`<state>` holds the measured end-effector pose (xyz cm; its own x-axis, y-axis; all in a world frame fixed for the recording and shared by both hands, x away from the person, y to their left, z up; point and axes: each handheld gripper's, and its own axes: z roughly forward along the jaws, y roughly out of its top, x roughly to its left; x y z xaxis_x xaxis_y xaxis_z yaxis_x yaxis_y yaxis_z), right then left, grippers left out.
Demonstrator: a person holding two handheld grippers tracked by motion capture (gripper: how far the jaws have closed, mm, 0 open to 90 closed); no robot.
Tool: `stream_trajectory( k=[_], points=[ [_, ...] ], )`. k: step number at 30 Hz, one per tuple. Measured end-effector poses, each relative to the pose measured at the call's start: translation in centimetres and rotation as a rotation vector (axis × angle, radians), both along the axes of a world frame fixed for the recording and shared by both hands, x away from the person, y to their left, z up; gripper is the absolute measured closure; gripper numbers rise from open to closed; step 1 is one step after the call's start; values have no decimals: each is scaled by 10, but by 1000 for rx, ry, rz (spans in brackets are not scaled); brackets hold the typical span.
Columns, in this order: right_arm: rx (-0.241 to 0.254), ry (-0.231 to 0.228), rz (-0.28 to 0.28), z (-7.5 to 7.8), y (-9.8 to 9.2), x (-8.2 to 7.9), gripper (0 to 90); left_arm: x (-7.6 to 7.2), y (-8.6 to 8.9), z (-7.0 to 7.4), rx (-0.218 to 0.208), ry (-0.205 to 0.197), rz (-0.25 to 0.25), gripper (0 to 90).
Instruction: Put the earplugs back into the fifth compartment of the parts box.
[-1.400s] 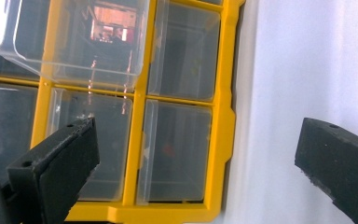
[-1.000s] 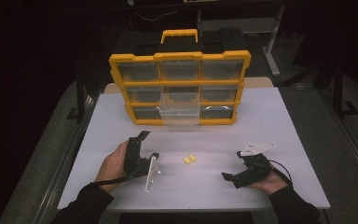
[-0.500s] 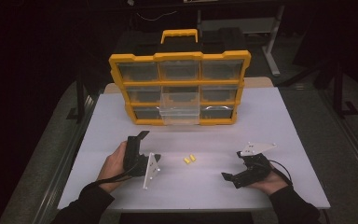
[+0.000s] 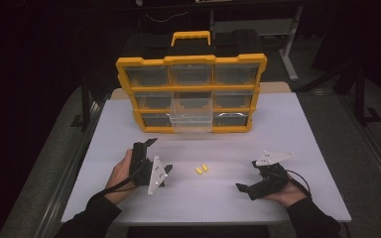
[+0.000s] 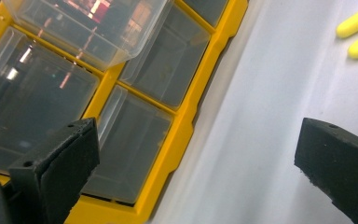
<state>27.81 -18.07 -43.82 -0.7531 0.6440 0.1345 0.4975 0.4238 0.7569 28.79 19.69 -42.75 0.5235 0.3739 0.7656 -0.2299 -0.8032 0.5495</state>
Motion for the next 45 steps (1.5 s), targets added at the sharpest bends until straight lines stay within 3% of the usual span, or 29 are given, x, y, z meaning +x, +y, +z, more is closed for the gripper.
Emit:
stream_trajectory(
  k=[16,45],
  points=[
    [0,0,0,0,0,0,0,4,3,6,-144,133,6,0],
    [0,0,0,0,0,0,0,18,14,11,-430,436,21,0]
  ],
)
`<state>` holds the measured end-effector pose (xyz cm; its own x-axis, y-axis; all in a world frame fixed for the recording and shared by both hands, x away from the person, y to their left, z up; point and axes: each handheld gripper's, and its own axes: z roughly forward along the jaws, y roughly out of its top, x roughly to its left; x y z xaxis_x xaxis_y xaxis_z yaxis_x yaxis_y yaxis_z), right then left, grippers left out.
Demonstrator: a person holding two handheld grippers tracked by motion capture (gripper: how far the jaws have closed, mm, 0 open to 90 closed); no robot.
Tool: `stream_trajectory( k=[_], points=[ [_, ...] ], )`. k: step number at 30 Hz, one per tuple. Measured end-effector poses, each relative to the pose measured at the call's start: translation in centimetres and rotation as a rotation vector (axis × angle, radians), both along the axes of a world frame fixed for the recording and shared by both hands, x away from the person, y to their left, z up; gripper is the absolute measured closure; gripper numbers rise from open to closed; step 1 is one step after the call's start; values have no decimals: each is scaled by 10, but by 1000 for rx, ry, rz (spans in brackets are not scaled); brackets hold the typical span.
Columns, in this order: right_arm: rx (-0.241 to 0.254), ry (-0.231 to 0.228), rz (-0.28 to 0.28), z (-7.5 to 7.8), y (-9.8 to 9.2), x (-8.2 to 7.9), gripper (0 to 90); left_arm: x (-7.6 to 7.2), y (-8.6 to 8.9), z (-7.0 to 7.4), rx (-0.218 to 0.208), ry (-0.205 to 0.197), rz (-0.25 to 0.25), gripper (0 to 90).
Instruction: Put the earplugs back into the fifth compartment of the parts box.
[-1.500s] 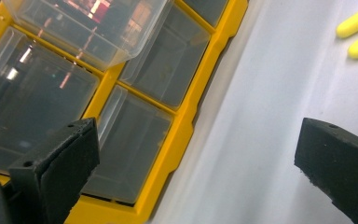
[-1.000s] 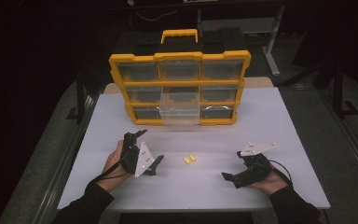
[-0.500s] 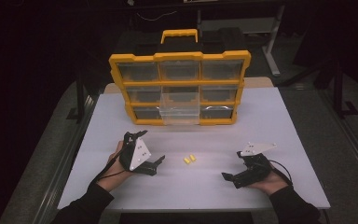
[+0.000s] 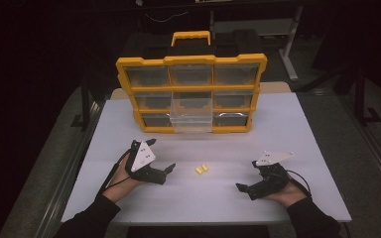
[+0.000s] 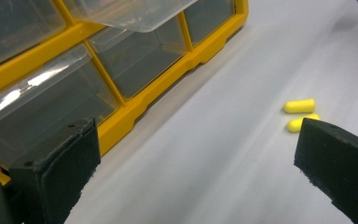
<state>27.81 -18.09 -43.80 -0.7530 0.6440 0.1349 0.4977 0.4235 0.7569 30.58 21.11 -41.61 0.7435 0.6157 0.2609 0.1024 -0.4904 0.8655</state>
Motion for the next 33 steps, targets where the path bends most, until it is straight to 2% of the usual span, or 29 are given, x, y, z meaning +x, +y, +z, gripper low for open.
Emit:
stream_trajectory(
  k=[4,13,15,24,33],
  points=[
    [0,0,0,0,0,0,0,2,2,1,-44,32,5,0],
    [1,-1,0,0,0,0,0,8,10,2,-149,133,27,0],
    [1,0,0,0,0,0,0,9,11,1,-159,150,26,0],
    [2,0,-1,0,0,0,0,8,15,-1,-157,189,33,0],
    [3,0,-1,0,0,0,0,-2,26,-1,-149,192,34,0]
  ],
)
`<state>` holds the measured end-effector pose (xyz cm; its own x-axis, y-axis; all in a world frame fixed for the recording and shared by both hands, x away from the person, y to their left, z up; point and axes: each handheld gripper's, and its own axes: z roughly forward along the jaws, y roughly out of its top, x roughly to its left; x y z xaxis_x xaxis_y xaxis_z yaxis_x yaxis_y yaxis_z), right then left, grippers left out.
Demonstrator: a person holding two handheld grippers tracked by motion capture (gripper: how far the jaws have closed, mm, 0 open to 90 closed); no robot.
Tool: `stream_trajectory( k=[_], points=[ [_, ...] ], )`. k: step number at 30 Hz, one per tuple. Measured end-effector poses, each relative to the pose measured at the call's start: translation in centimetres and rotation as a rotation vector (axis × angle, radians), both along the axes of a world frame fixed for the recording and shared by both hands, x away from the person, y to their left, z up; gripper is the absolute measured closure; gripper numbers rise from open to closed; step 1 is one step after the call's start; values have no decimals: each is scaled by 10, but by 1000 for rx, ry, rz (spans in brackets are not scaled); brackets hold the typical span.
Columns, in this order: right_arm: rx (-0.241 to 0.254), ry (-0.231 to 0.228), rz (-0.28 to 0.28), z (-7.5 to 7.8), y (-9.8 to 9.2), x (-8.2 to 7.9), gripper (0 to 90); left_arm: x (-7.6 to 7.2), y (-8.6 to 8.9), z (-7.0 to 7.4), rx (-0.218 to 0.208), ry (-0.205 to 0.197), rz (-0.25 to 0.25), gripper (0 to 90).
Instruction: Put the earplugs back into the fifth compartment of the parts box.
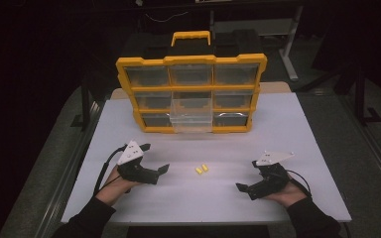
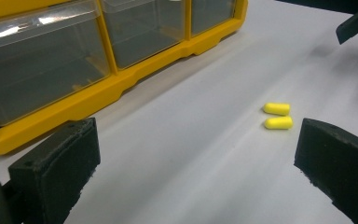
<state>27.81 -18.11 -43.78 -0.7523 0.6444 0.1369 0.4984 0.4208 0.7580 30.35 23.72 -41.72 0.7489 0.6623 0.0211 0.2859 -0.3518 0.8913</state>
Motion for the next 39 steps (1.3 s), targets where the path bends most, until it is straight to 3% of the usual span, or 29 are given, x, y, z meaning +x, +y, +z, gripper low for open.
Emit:
stream_trajectory(
  k=[6,19,33,39],
  points=[
    [1,1,1,0,0,0,0,-8,9,-3,17,-8,-3,0],
    [-3,11,-4,-1,1,1,0,-23,28,-6,9,-5,3,0],
    [11,31,-6,2,0,3,0,-21,31,-7,-6,-1,10,0],
    [5,20,-1,5,2,6,0,-22,29,-7,-2,11,-14,0]
  ],
)
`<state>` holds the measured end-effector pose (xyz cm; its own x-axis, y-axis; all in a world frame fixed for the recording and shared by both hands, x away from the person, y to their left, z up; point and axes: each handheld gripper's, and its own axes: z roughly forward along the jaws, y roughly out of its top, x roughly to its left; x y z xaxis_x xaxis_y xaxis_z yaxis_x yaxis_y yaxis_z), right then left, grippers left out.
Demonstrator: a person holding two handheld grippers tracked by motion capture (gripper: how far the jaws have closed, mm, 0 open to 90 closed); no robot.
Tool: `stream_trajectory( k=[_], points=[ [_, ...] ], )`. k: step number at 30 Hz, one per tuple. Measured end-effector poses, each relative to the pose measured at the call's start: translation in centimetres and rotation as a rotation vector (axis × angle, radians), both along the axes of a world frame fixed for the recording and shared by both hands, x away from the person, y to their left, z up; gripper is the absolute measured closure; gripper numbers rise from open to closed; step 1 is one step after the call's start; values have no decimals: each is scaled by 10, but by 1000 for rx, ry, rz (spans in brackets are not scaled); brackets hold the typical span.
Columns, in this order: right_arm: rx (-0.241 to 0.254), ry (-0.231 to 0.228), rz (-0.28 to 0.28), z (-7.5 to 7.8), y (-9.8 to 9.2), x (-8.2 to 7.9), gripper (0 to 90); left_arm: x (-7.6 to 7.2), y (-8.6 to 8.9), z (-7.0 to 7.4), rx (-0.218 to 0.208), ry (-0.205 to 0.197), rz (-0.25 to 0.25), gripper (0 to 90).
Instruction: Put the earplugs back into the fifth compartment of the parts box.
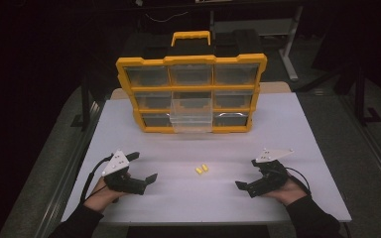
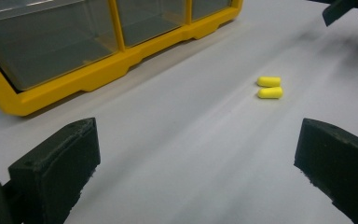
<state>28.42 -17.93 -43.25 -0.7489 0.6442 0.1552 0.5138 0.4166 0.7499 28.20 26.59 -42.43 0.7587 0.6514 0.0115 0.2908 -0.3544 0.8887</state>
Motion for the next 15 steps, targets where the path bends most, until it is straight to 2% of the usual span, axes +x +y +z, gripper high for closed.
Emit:
stream_trajectory(
  k=[4,15],
  points=[
    [-4,-9,5,5,3,3,0,0,-2,-1,4,5,-19,0],
    [26,-8,12,14,9,13,0,-1,-4,-2,-4,12,-32,0]
  ],
)
